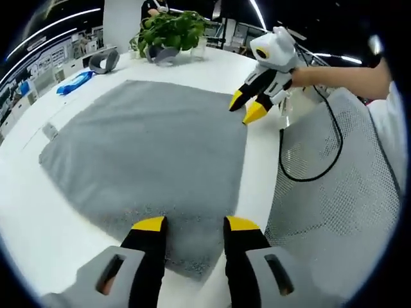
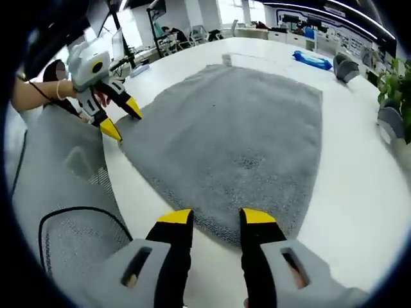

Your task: Fold the towel on the table until its edges align and the towel forms a compact rectangular stack.

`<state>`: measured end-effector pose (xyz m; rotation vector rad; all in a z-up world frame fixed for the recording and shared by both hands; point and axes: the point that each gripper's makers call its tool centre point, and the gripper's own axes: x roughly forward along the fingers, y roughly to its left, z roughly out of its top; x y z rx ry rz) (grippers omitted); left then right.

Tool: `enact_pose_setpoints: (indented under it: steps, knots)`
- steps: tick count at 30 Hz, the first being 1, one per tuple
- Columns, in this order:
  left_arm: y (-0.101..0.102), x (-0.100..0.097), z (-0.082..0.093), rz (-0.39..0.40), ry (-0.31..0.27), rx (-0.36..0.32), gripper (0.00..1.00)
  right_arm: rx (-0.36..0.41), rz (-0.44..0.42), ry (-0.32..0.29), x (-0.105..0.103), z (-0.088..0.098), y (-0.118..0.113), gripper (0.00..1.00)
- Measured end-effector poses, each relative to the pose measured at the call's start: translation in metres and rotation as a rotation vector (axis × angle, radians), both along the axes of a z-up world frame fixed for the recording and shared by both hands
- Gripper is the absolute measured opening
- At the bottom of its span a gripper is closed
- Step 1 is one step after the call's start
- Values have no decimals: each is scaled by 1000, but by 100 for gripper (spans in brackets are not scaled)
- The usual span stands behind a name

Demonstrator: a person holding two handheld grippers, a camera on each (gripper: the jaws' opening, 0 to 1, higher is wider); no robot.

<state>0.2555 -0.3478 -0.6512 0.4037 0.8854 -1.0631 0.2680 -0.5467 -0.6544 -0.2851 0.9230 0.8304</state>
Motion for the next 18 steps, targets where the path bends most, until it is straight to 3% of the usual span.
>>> enact_pose_setpoints:
  steps: [13,15,18]
  knots:
    - [11,1,-3,-15,-58,61,33,-67,32,-37,0,-2,-22,29]
    - [13,0,-3,-16,-63,71,33,-96,55,-55,-1,-3,-25,29]
    - [14,0,-4,-10,-72,78,33,-173,150,-137,-2,-4,-26,27]
